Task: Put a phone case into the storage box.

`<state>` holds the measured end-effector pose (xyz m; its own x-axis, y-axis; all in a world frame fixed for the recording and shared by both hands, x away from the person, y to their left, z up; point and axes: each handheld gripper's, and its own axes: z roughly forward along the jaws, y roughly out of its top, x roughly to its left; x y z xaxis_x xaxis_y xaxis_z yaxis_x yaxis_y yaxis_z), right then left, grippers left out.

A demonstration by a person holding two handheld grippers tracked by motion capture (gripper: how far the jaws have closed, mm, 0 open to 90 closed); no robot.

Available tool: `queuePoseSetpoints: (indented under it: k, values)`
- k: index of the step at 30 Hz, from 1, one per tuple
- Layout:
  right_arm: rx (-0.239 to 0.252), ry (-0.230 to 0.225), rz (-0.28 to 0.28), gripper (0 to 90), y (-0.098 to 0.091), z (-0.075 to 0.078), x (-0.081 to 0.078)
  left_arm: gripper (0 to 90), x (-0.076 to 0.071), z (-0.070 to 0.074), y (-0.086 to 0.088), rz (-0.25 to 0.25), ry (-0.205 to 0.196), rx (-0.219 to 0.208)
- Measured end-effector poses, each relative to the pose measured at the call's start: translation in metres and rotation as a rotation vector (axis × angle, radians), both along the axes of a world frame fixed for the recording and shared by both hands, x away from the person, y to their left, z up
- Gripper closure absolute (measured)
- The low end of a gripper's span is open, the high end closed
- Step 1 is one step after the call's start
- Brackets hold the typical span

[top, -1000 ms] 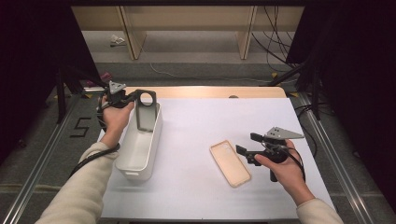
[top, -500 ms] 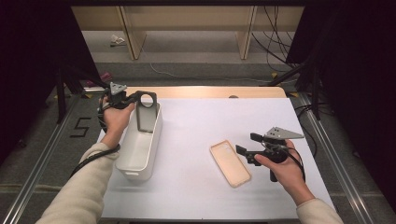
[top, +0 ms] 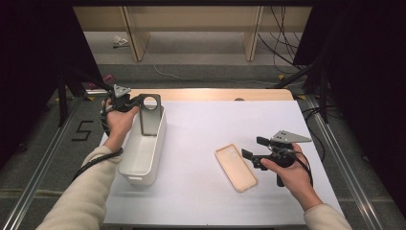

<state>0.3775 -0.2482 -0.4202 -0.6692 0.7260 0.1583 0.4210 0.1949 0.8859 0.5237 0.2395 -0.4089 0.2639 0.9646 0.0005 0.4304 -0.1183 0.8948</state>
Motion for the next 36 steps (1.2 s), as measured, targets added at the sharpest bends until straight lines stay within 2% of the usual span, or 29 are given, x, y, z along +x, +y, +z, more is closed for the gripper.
queuePoseSetpoints:
  k: [7,10,12,16,21,24,26,32,36]
  values:
    - [-0.001,0.000,0.000,17.9,0.000,0.000,0.000,74.0,0.000,0.000,0.000,-0.040,0.005,0.023]
    - [-0.001,0.000,-0.001,17.9,0.000,0.000,0.000,66.9,-0.001,0.001,-0.001,-0.038,0.006,0.036]
    - [-0.001,0.001,-0.002,17.9,0.000,0.000,0.000,61.1,-0.003,0.003,-0.001,-0.041,0.014,0.019]
    - [-0.003,0.003,-0.002,17.9,0.000,0.000,0.000,45.2,-0.009,0.009,-0.001,-0.056,0.022,-0.001]
    - [-0.008,0.008,-0.002,17.9,0.000,-0.001,0.000,18.0,-0.021,0.020,0.002,-0.093,0.041,-0.040]
    - [-0.011,0.011,-0.004,17.9,-0.001,-0.001,0.001,12.6,-0.031,0.025,0.004,-0.121,0.049,-0.051]
    - [-0.011,0.016,-0.007,17.8,-0.002,-0.002,0.002,4.8,-0.040,0.027,0.004,-0.140,0.056,-0.057]
    - [-0.023,0.039,-0.009,18.0,-0.002,-0.007,0.004,0.0,-0.066,0.025,0.000,-0.197,0.050,-0.051]
    - [-0.028,0.052,-0.011,18.2,-0.003,-0.009,0.006,0.0,-0.084,0.021,-0.004,-0.228,0.030,-0.075]
